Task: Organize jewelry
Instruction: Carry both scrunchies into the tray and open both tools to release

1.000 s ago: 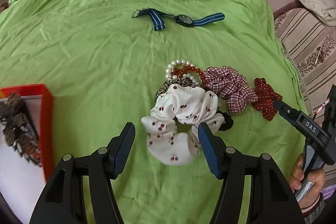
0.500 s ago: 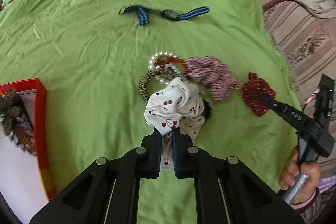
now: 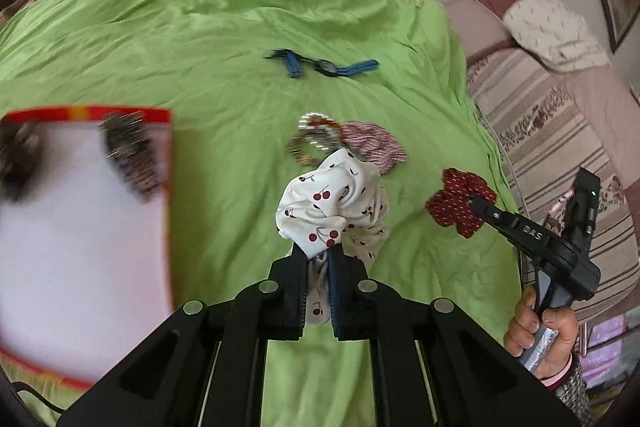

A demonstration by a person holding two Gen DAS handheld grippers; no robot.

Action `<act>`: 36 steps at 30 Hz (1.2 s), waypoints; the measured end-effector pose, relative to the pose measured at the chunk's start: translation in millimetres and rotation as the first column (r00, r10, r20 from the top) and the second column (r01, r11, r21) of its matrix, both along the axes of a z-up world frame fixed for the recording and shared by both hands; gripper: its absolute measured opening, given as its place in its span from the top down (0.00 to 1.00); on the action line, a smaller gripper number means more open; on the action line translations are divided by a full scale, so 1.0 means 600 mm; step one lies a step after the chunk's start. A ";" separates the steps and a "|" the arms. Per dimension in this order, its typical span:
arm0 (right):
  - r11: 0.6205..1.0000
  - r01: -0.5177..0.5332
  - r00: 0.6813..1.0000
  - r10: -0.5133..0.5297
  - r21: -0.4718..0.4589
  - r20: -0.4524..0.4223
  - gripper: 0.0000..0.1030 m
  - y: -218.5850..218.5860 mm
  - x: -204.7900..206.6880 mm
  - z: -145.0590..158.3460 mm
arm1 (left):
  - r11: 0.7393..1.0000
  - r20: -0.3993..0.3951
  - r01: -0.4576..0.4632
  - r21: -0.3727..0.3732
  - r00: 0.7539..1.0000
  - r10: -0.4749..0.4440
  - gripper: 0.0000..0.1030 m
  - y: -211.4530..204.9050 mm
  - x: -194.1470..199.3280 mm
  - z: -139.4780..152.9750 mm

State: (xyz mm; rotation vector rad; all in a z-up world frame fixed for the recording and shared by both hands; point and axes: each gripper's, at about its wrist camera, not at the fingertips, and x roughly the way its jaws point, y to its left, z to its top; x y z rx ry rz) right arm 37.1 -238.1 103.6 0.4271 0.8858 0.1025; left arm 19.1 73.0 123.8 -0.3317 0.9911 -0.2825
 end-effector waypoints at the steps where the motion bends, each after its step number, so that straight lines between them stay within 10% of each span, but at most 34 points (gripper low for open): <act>1: 1.000 -0.009 1.000 0.009 0.001 0.004 0.93 0.006 -0.006 0.005 | 1.000 0.002 -0.026 -0.001 1.000 0.026 0.92 0.023 -0.015 0.003; 11: 0.982 -0.189 0.982 0.189 0.008 0.020 0.93 0.156 -0.059 0.033 | 0.957 -0.027 -0.287 0.039 0.957 0.288 0.92 0.252 -0.124 -0.005; 19: 0.907 -0.420 0.907 0.421 0.040 -0.005 0.93 0.352 -0.085 0.026 | 0.895 -0.116 -0.432 0.112 0.889 0.444 0.92 0.390 -0.162 -0.058; 27: 0.834 -0.547 0.833 0.551 0.078 -0.047 0.93 0.501 -0.083 -0.017 | 0.852 -0.148 -0.496 0.167 0.842 0.519 0.92 0.447 -0.178 -0.088; 36: 0.811 -0.581 0.812 0.570 -0.067 -0.127 0.93 0.536 -0.098 -0.072 | 0.854 -0.108 -0.493 0.165 0.852 0.512 0.89 0.439 -0.191 -0.071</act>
